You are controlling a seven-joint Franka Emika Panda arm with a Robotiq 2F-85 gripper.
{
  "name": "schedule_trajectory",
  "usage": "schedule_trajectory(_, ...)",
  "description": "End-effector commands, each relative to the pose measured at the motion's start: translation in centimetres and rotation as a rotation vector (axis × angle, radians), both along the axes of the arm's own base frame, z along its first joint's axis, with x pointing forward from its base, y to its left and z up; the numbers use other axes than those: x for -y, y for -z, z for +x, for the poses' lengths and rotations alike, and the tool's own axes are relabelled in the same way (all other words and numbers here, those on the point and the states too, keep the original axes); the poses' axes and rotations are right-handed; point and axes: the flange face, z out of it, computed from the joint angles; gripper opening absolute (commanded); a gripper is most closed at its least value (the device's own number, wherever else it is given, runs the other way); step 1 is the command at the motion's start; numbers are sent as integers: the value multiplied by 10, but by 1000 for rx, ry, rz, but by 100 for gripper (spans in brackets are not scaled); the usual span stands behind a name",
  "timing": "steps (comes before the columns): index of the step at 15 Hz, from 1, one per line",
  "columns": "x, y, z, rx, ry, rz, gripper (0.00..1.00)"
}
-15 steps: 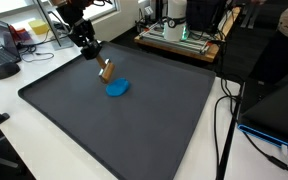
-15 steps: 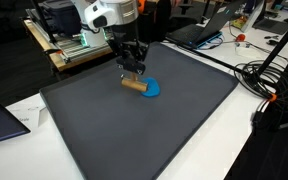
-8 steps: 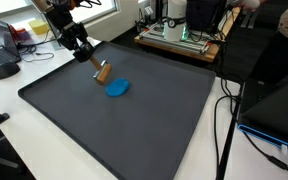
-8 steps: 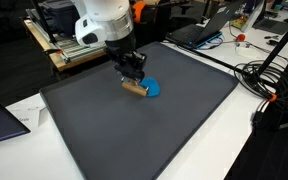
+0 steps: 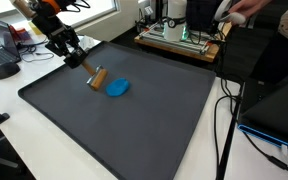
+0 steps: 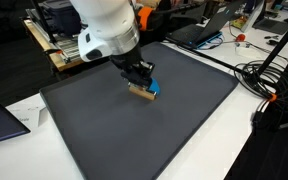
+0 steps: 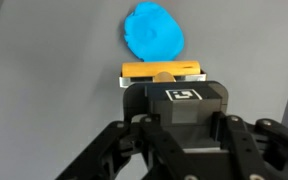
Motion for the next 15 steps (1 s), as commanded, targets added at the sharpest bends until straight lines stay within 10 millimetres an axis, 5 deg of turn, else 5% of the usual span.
schedule_trajectory(1,8,5,24,-2,-9,47,23)
schedule_trajectory(15,43,41,36,-53,-112,171,23)
